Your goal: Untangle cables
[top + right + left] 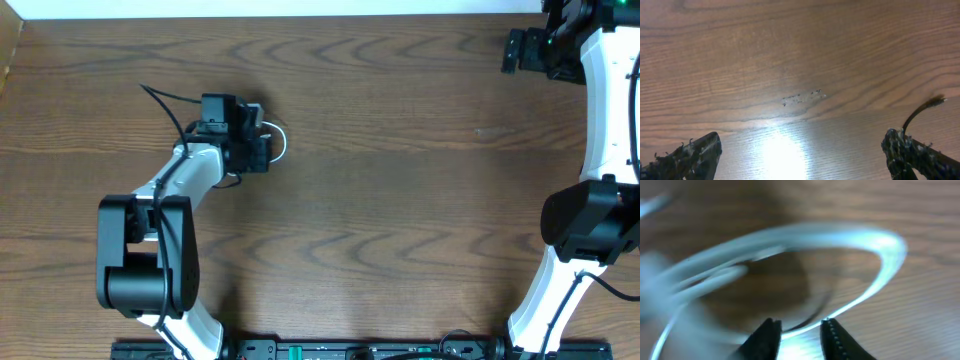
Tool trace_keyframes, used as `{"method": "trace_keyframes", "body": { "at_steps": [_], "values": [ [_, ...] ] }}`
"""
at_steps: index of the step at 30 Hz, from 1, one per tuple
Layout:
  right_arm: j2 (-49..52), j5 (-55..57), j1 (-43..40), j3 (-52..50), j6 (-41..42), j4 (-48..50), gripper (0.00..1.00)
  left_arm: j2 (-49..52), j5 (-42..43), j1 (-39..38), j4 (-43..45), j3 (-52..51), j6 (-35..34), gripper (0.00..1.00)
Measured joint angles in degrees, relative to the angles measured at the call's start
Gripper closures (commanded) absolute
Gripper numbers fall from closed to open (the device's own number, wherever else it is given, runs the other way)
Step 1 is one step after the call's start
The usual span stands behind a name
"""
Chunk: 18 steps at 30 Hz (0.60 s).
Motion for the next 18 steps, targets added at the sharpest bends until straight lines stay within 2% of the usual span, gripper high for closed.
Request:
{"method": "trace_keyframes", "body": {
  "at_steps": [4, 12, 18],
  "values": [
    [0.00, 1.25, -0.22, 0.00, 0.00, 0.11, 0.01, 0.00, 4.31, -4.35, 2.67, 0.00, -0.22, 0.86],
    [0.00, 2.21, -2.80, 0.00, 0.00, 0.31, 0.01, -0.02, 8.85, -17.42, 10.25, 0.04, -4.11, 0.86],
    [0.00, 2.19, -5.88, 0.00, 0.00, 0.20, 0.01, -1.18, 10.29, -24.76, 10.75, 2.32, -5.64, 0.86]
  ]
}}
